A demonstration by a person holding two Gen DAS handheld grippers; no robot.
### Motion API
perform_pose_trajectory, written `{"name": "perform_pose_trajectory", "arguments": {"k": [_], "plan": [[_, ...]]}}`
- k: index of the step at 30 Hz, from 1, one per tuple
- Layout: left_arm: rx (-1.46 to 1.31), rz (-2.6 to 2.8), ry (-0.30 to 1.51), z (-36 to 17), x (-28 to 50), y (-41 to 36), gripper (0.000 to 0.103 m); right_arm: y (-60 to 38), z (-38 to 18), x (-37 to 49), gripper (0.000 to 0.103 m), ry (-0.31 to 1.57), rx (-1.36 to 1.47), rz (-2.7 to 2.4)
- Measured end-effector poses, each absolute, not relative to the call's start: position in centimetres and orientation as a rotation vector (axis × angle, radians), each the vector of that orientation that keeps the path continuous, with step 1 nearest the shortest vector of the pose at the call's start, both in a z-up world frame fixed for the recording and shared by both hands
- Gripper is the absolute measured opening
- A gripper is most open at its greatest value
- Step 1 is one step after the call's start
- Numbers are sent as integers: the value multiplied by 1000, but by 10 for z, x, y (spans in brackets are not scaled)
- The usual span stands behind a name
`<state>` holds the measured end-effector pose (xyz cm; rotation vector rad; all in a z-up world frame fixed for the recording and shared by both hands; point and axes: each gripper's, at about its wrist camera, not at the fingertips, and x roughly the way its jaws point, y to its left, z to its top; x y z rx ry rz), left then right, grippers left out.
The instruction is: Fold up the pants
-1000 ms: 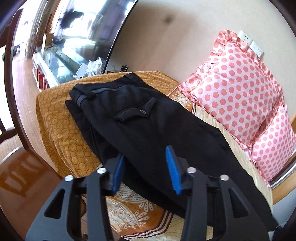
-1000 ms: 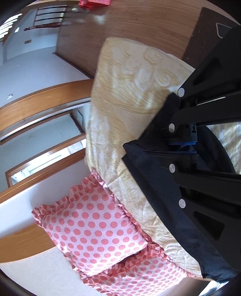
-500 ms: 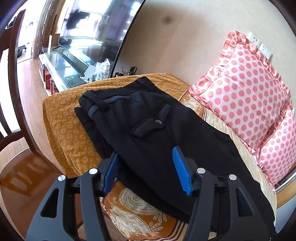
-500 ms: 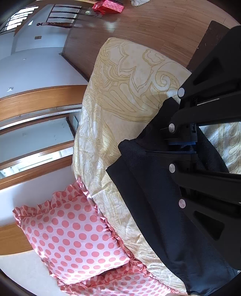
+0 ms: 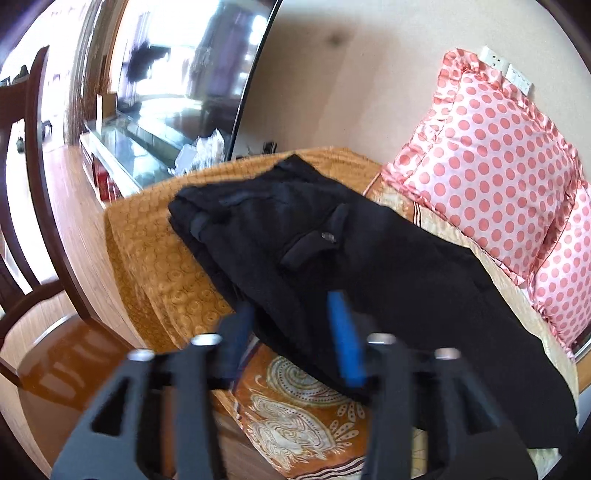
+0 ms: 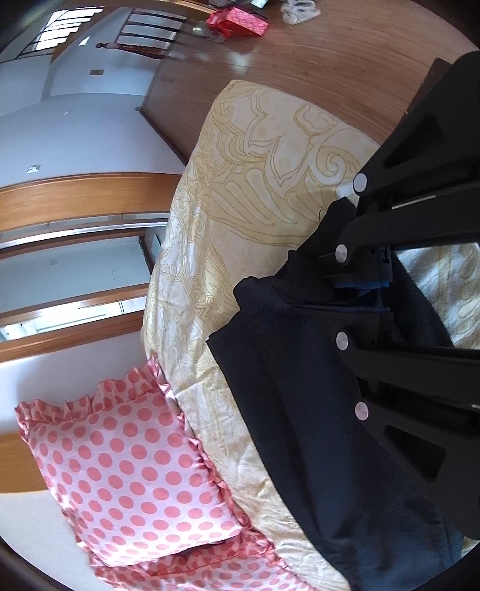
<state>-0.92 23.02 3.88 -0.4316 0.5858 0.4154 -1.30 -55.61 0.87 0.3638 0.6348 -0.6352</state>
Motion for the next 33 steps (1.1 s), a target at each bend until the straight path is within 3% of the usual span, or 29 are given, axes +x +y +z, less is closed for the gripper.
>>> {"name": "perform_pose_trajectory", "arguments": {"k": [1, 3, 9, 16, 25, 33], "plan": [[-391, 460, 551, 45, -15, 226, 74, -556, 10, -16, 45, 637, 352, -667], [-321, 491, 504, 55, -21, 217, 77, -559, 16, -31, 64, 608, 342, -751], [-97, 321, 451, 72, -18, 148, 91, -516, 56, -32, 62, 499, 217, -619], [-43, -132, 571, 47, 11, 53, 91, -420, 86, 47, 57, 588, 207, -128], [-34, -171, 638, 14, 18, 45, 93, -511, 52, -31, 48, 599, 579, -389], [42, -156, 622, 9, 14, 33, 99, -507, 26, -43, 44, 666, 624, -327]]}}
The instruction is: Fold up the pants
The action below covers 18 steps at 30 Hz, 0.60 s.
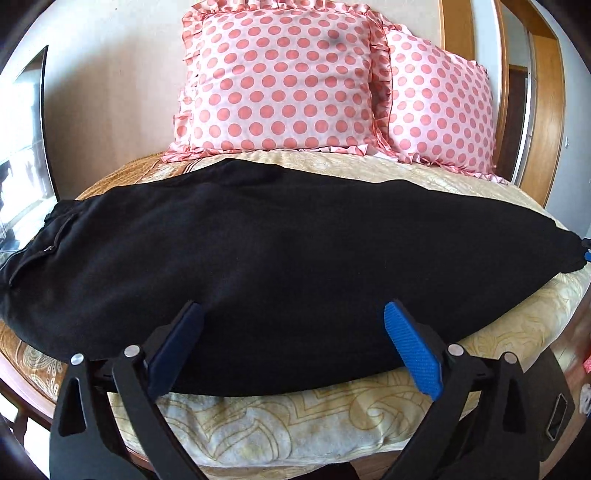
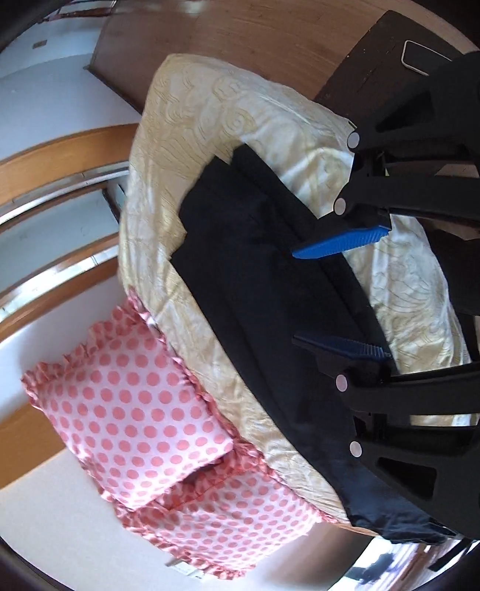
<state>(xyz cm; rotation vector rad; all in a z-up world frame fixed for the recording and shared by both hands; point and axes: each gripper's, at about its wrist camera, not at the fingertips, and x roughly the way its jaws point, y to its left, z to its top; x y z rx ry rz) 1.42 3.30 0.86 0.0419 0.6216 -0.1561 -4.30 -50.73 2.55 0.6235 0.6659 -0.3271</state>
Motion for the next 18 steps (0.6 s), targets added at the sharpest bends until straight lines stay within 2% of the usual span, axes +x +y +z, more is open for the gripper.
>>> {"name": "perform_pose_trajectory", "arguments": {"k": [4, 14, 15, 16, 18], "plan": [[42, -157, 624, 10, 14, 33, 99, -499, 12, -42, 44, 728, 663, -315], [57, -155, 626, 10, 14, 30, 101, -503, 9, -31, 44, 669, 726, -298], [51, -158, 628, 10, 15, 31, 101, -505, 8, -29, 42, 664, 735, -294], [46, -160, 629, 10, 15, 31, 101, -506, 7, -27, 26, 661, 740, -293], [40, -160, 631, 11, 16, 32, 101, -509, 3, -26, 6, 650, 752, -291]]}}
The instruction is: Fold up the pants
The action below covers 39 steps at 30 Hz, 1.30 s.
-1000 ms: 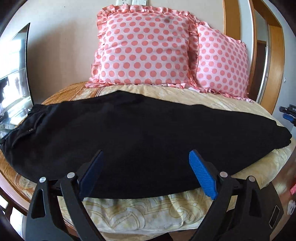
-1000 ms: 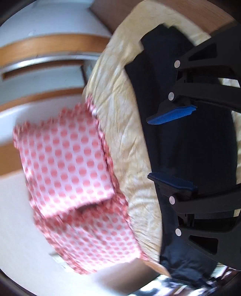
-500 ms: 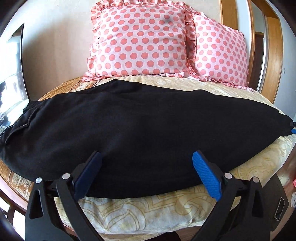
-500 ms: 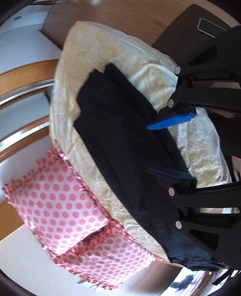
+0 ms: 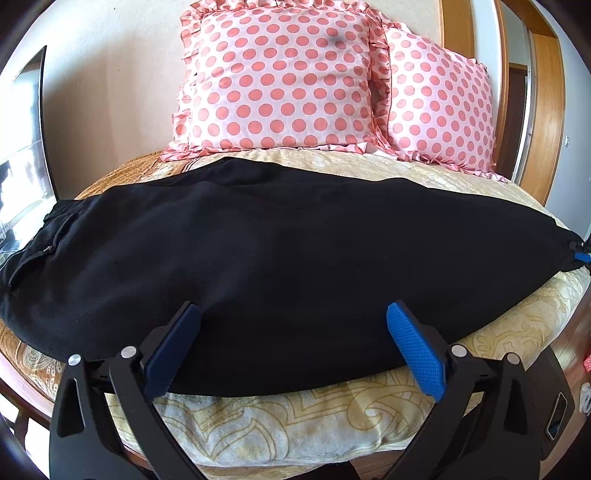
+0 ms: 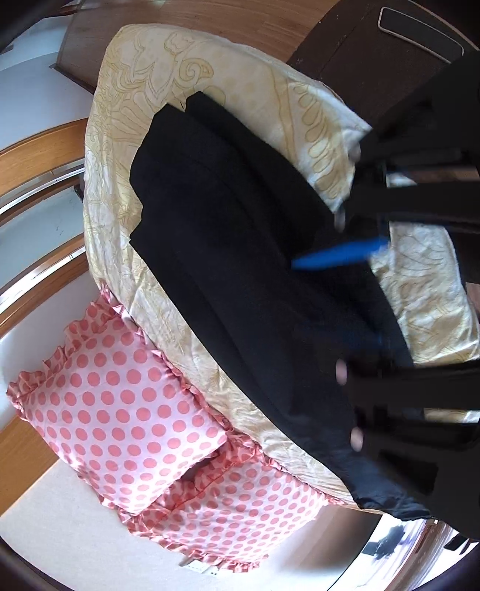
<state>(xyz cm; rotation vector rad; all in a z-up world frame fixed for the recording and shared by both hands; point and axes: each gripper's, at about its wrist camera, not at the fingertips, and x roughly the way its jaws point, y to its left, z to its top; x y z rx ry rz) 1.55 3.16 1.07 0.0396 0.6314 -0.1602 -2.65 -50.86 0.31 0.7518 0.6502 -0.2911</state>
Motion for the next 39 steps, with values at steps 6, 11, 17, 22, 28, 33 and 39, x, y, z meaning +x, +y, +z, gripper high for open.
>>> {"name": "perform_pose_trajectory", "arguments": {"k": [6, 11, 17, 22, 28, 33, 39], "plan": [[53, -162, 638, 10, 17, 31, 101, -500, -1, -54, 3, 626, 758, -285], [49, -173, 643, 11, 19, 32, 101, -494, 4, -55, 4, 654, 667, -305], [61, -173, 640, 13, 16, 40, 101, -481, 33, -58, 27, 644, 406, -513], [38, -96, 655, 11, 23, 60, 101, -441, 45, -38, 27, 600, 231, -356], [62, -43, 652, 10, 25, 70, 101, -371, 29, 0, 27, 611, 16, -132], [35, 9, 644, 12, 32, 89, 101, -343, 3, -8, 27, 648, -158, -70], [58, -38, 584, 25, 19, 85, 100, -339, 41, 9, 27, 619, -53, 41]]}}
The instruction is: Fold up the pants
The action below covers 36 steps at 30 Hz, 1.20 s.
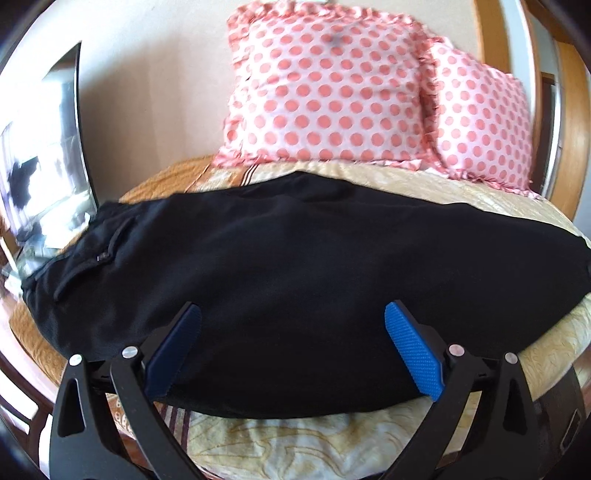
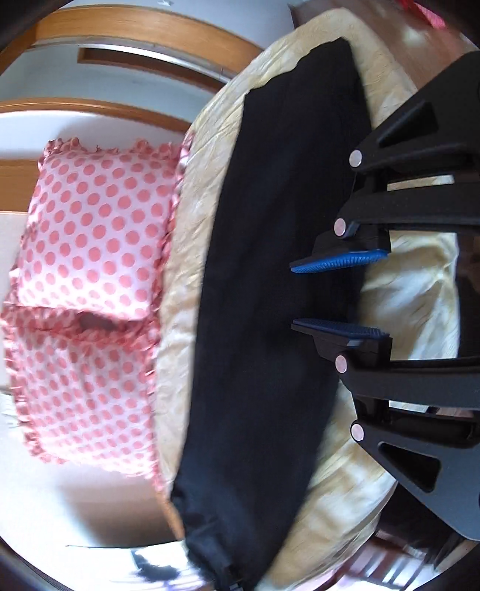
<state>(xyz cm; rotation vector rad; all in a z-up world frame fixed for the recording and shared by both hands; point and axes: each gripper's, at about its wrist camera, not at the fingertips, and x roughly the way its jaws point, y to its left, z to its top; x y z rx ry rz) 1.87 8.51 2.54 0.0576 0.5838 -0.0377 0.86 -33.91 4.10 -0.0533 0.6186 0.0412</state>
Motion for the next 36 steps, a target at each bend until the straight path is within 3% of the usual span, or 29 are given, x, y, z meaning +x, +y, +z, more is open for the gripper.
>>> {"name": "perform_pose_trajectory", "arguments": {"k": [3, 5, 6, 7, 10, 15, 24, 28, 29, 36], "plan": [[80, -79, 539, 33, 10, 73, 101, -299, 64, 44, 27, 602, -75, 215], [76, -89, 518, 36, 8, 69, 101, -266, 76, 73, 42, 618, -88, 356], [69, -95, 507, 36, 8, 67, 101, -241, 82, 96, 58, 629, -102, 460], [62, -99, 504, 36, 9, 66, 101, -220, 84, 112, 62, 640, -119, 536], [39, -106, 516, 31, 15, 66, 101, -148, 79, 163, 62, 705, -211, 716], [-8, -92, 561, 21, 24, 76, 101, -59, 46, 223, 47, 824, -368, 816], [-5, -110, 548, 16, 30, 84, 101, -41, 23, 268, 43, 893, -395, 777], [17, -110, 542, 13, 31, 82, 101, -43, 12, 267, 7, 922, -372, 806], [21, -110, 541, 13, 31, 82, 101, -42, 13, 264, 2, 918, -380, 811], [13, -102, 544, 13, 36, 84, 101, -36, 22, 270, 2, 841, -455, 703]]}}
